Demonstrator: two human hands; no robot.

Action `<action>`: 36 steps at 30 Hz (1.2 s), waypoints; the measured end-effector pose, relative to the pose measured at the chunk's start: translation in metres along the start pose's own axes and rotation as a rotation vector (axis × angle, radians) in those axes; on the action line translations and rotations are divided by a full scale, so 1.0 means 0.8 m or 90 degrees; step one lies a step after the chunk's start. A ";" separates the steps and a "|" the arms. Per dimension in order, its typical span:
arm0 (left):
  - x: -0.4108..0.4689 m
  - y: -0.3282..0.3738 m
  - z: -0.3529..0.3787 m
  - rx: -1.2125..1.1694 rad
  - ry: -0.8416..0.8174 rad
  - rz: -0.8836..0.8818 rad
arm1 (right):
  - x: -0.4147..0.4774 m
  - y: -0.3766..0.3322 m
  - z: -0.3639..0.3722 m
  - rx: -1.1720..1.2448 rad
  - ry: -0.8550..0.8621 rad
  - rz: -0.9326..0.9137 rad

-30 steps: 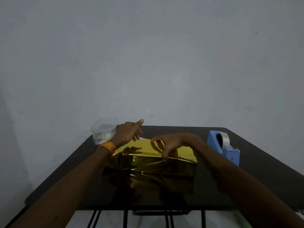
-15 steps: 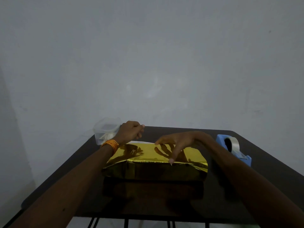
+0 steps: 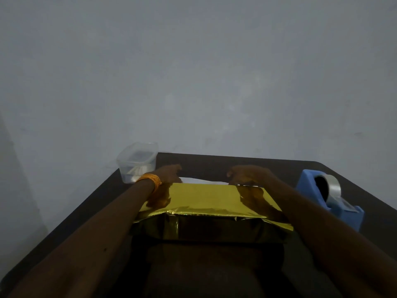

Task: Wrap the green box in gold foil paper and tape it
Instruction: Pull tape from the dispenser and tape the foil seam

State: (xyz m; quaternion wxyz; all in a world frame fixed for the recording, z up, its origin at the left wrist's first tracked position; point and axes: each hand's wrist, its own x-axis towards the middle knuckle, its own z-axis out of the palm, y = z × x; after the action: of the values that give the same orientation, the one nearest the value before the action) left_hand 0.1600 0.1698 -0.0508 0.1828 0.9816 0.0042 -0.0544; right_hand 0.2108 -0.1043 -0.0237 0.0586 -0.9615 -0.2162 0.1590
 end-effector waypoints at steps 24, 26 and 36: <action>-0.073 -0.005 -0.041 -0.207 0.414 0.139 | -0.072 0.003 -0.029 0.132 0.538 -0.060; -0.083 -0.007 -0.044 -0.232 0.413 0.165 | -0.082 0.003 -0.028 0.141 0.552 -0.101; -0.155 -0.017 -0.065 -0.286 0.289 0.221 | -0.153 0.012 -0.014 0.130 0.429 -0.265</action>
State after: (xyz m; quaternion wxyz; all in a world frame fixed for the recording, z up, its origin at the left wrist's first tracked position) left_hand 0.0416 0.2025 0.0062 0.3948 0.8901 -0.1104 0.1992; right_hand 0.1136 -0.1666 0.0196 0.2520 -0.8846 -0.3584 -0.1597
